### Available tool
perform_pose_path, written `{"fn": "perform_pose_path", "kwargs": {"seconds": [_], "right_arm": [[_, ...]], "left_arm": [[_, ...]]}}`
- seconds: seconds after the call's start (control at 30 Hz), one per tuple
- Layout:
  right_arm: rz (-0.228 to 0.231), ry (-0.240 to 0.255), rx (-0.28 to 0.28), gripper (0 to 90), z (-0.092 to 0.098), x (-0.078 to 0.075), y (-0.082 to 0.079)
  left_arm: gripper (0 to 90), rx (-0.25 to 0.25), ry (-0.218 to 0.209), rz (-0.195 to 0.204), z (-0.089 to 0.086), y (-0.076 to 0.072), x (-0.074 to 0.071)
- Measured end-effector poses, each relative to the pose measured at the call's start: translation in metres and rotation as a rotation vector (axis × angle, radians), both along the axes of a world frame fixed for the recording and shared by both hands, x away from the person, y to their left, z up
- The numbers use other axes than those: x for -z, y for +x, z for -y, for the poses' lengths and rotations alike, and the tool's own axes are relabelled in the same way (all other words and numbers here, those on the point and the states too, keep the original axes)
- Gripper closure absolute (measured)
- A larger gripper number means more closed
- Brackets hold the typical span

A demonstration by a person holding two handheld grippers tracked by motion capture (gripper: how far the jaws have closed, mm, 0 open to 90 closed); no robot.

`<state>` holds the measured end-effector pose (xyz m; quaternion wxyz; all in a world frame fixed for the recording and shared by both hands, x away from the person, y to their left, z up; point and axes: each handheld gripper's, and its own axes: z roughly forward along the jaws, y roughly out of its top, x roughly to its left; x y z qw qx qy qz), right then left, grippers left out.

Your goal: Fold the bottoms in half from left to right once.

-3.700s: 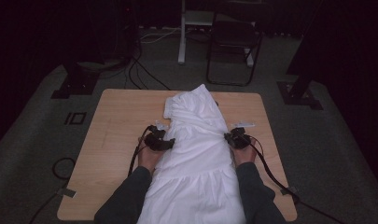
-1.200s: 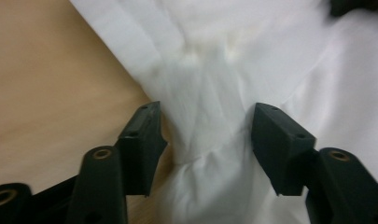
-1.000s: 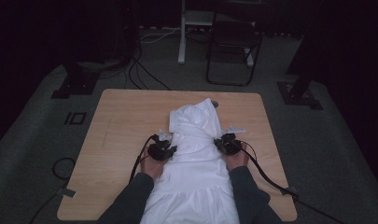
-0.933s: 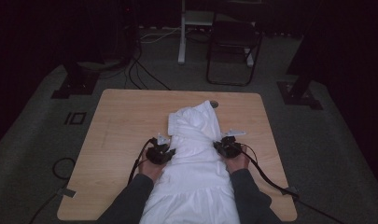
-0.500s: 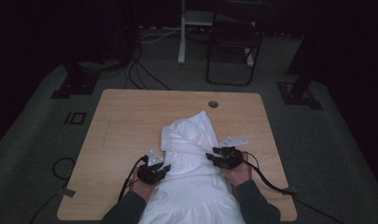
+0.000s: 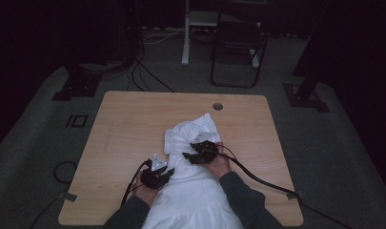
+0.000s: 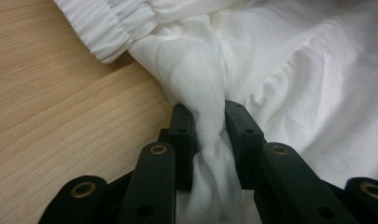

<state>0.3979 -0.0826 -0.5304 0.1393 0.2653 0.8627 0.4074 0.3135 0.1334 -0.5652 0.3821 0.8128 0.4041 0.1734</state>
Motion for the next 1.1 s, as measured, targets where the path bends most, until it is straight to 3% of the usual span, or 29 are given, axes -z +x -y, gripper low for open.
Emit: {"fn": "perform_pose_path", "kwargs": {"seconds": [0.03,0.07,0.1,0.13,0.17,0.27,0.3,0.33,0.37,0.47,0.53,0.6,0.7,0.77,0.9,0.97,1.0,1.03,1.07,1.1], "right_arm": [[0.0,0.0,0.0,46.0,0.0,0.0,0.0],[0.011,-0.062,-0.003,68.6,-0.004,0.001,0.005],[0.011,-0.062,-0.003,68.6,-0.004,0.001,0.005],[0.027,-0.054,0.04,86.5,0.002,-0.006,0.01],[0.045,-0.037,0.08,88.1,0.007,-0.011,0.012],[0.115,0.109,0.251,89.2,0.041,-0.037,0.021],[0.115,0.109,0.251,89.2,0.041,-0.037,0.021],[0.119,0.135,0.297,89.2,0.05,-0.041,0.024],[0.098,0.176,0.402,89.2,0.078,-0.045,0.036],[0.028,0.159,0.448,88.5,0.098,-0.031,0.047],[0.009,0.144,0.454,86.2,0.101,-0.023,0.049],[-0.038,0.162,0.502,63.1,0.108,-0.007,0.051],[-0.102,0.251,0.49,52.9,0.119,0.003,0.046],[-0.121,0.27,0.452,50.0,0.121,0.004,0.038],[-0.156,0.287,0.355,48.8,0.116,0.01,0.021],[-0.187,0.266,0.337,48.7,0.111,0.014,0.018],[-0.212,0.262,0.314,54.1,0.107,0.017,0.02],[-0.234,0.243,0.287,71.2,0.104,0.019,0.021],[-0.208,0.195,0.283,82.8,0.102,0.018,0.021],[-0.154,0.137,0.322,88.3,0.101,0.014,0.02]], "left_arm": [[75.1,0.0,0.0,0.0,0.0,0.0,0.0],[75.0,0.0,-0.002,0.0,0.0,0.0,0.0],[75.0,0.0,-0.002,0.0,0.0,0.0,0.0],[75.0,-0.001,0.0,0.004,0.001,-0.001,0.0],[75.1,0.0,0.004,0.005,0.001,-0.001,0.0],[74.9,0.001,0.007,0.008,0.002,-0.002,0.0],[74.4,0.001,0.007,0.008,0.002,-0.002,0.0],[74.4,0.004,0.004,0.003,0.002,-0.002,0.0],[71.0,0.006,-0.003,-0.001,0.002,-0.002,0.0],[63.1,0.018,-0.013,-0.005,0.004,-0.002,0.0],[61.8,0.019,-0.008,-0.007,0.006,-0.003,0.0],[57.0,0.014,-0.006,-0.011,0.005,-0.002,0.0],[53.5,0.009,-0.008,-0.014,0.002,-0.001,-0.004],[52.6,0.006,-0.006,-0.003,0.0,0.001,-0.009],[52.1,-0.013,-0.03,0.037,-0.003,0.009,-0.026],[51.4,-0.008,-0.021,0.049,0.0,0.016,-0.032],[51.3,-0.006,-0.014,0.053,0.004,0.019,-0.033],[50.9,0.0,-0.005,0.052,0.007,0.022,-0.034],[50.7,0.009,0.006,0.046,0.01,0.024,-0.033],[50.7,0.016,0.023,0.045,0.015,0.025,-0.031]]}}
